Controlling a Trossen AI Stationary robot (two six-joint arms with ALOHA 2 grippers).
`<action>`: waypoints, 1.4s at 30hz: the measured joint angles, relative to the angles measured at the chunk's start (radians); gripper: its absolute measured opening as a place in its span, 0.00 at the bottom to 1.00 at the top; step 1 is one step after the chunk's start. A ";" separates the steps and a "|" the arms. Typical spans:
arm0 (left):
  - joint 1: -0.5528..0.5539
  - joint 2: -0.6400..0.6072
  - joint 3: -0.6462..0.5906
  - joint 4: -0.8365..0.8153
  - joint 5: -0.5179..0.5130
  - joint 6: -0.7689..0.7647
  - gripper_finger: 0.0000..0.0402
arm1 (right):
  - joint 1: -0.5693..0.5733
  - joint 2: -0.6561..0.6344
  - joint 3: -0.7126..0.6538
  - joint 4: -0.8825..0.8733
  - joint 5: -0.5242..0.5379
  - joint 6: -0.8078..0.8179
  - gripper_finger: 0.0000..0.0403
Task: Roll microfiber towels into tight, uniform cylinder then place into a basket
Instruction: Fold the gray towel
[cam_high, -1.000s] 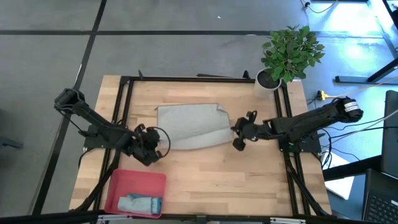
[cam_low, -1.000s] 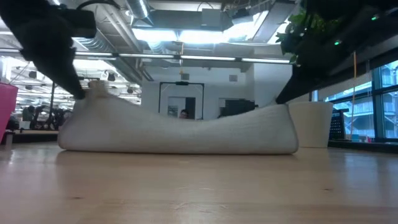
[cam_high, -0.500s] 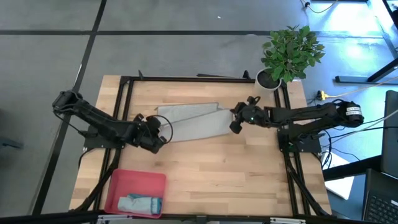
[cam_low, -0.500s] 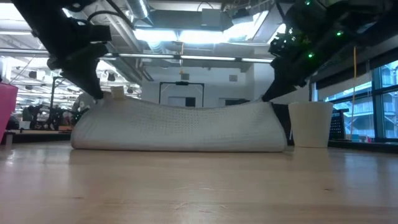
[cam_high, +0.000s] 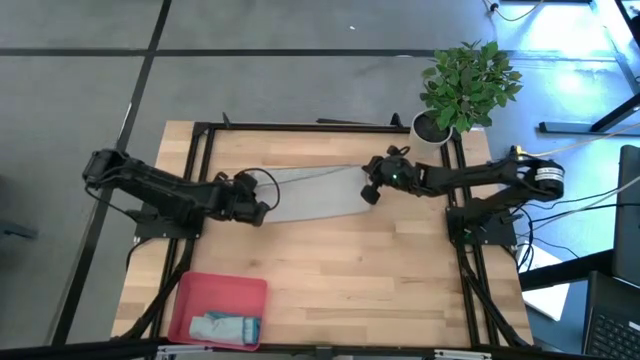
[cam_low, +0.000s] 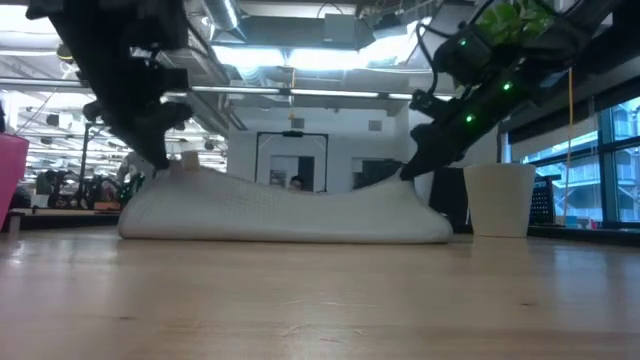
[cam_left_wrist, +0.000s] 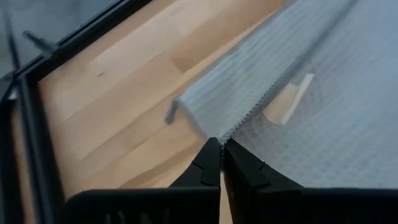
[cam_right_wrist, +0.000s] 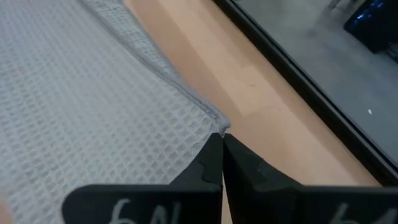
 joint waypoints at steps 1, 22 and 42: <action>0.013 0.000 -0.010 0.000 0.002 0.000 0.00 | -0.009 0.013 0.000 0.016 0.000 -0.006 0.01; 0.143 0.000 -0.110 0.188 0.016 0.083 0.00 | -0.096 0.086 0.000 0.071 -0.034 -0.082 0.06; 0.272 0.000 -0.110 0.256 -0.016 0.194 0.20 | -0.095 0.085 0.001 0.099 -0.094 -0.053 0.42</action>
